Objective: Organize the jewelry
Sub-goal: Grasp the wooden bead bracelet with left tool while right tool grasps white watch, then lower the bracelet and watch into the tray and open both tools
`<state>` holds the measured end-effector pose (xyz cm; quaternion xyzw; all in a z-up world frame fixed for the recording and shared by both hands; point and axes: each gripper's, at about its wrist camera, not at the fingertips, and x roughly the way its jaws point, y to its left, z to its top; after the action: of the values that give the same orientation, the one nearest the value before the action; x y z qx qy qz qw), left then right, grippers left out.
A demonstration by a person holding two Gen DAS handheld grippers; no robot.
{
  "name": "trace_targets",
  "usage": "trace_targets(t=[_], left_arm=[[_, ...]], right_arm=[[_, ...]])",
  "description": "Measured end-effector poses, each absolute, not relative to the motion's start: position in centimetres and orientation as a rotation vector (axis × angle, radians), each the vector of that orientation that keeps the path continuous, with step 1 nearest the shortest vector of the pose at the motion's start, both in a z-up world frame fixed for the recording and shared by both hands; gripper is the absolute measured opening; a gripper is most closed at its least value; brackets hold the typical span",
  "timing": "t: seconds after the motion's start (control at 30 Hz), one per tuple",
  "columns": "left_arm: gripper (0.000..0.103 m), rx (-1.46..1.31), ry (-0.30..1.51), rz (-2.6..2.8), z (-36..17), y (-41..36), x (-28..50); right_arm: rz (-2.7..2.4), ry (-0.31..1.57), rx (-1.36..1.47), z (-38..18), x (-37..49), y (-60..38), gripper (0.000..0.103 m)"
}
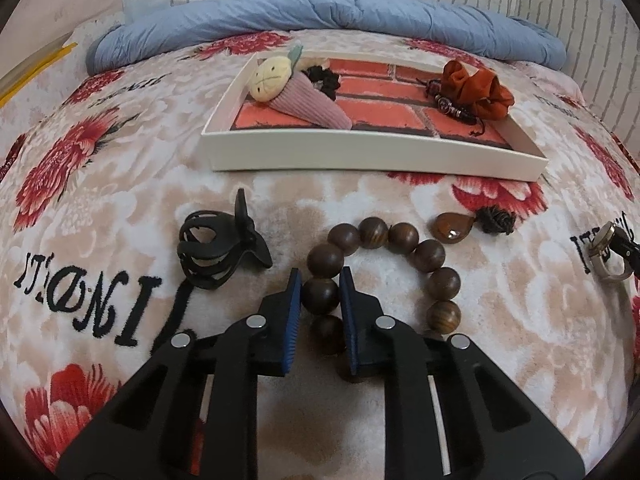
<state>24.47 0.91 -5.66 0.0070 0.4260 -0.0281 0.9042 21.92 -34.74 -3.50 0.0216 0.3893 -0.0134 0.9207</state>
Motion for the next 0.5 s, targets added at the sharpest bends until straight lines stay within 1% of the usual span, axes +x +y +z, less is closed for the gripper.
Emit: trace_targets(t=[0.5], left_arm=[[0.018, 0.015, 0.733, -0.16, -0.8, -0.8, 22.4]], right_arm=[[-0.008, 0.705, 0.093, 0.2, 21.8, -33.4, 0.008]])
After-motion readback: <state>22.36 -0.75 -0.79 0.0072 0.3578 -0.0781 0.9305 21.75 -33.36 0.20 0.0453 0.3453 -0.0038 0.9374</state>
